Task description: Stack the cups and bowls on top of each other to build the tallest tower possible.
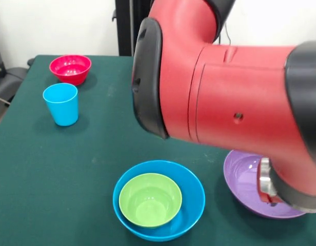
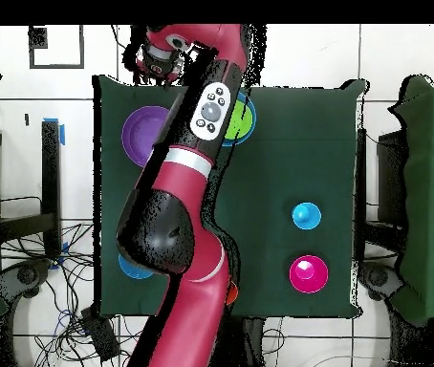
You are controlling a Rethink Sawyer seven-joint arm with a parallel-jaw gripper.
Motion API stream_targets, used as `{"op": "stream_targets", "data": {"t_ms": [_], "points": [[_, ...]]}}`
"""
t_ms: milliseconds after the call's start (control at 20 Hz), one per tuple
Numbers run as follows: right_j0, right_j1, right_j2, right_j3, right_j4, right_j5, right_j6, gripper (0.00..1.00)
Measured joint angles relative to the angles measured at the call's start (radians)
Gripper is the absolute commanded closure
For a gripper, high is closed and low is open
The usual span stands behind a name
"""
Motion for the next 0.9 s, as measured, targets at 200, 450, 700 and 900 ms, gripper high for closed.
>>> {"op": "stream_targets", "data": {"t_ms": [200,450,700,900], "points": [[-0.001,-0.019,-0.021,0.000,0.042,0.000,-0.006,0.00],[-0.002,-0.028,-0.042,0.001,0.054,0.000,-0.024,0.00],[-0.002,-0.025,-0.071,0.013,0.023,0.000,-0.035,0.00],[-0.002,-0.021,-0.100,0.029,-0.032,0.000,-0.035,0.00]]}}
